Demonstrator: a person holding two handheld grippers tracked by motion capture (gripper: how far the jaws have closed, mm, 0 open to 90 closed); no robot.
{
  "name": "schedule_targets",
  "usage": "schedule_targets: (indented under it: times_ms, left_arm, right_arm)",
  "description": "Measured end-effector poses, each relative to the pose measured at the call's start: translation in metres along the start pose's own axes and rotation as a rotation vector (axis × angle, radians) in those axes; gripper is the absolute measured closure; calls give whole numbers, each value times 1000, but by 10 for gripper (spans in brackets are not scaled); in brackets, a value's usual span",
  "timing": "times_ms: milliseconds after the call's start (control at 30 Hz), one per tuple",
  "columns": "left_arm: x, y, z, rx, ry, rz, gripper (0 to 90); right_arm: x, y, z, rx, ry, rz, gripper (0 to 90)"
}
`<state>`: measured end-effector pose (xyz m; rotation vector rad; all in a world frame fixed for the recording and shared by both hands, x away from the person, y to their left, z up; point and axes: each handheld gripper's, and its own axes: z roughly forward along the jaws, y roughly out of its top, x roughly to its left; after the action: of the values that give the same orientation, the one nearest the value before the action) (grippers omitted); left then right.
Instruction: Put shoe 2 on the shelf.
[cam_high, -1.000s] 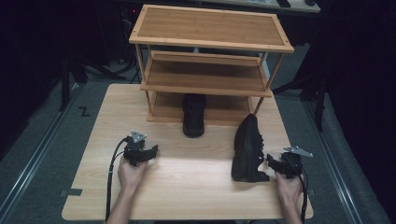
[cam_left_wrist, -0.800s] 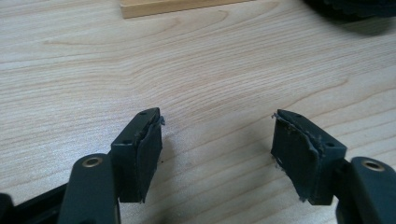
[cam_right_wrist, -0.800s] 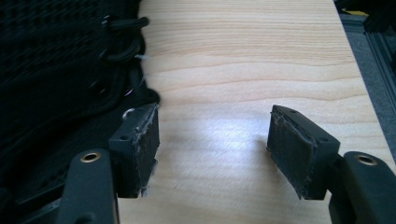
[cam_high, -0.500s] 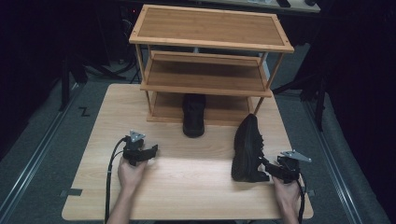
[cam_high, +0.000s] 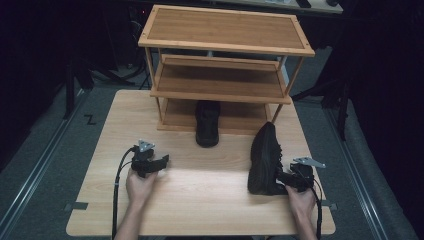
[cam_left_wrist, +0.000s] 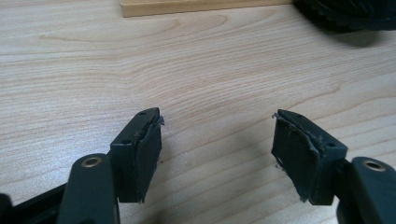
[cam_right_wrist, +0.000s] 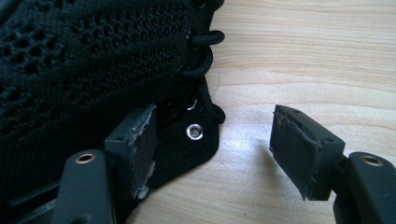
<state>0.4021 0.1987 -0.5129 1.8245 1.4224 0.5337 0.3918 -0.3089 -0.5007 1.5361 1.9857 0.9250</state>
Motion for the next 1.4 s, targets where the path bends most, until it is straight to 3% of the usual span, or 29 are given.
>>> schedule_targets:
  times_ms: [633, 967, 1400]
  left_arm:
    - [2, 0, 0, -4, -10, -15, 331]
    - [3, 0, 0, -7, -18, -23, 330]
    - [3, 0, 0, -8, -20, -27, 330]
  right_arm:
    - [7, 11, -1, -22, 47, -20, 329]
    - [7, 13, -4, -47, 86, 5, 329]
    - [18, 32, -9, -76, 130, -34, 325]
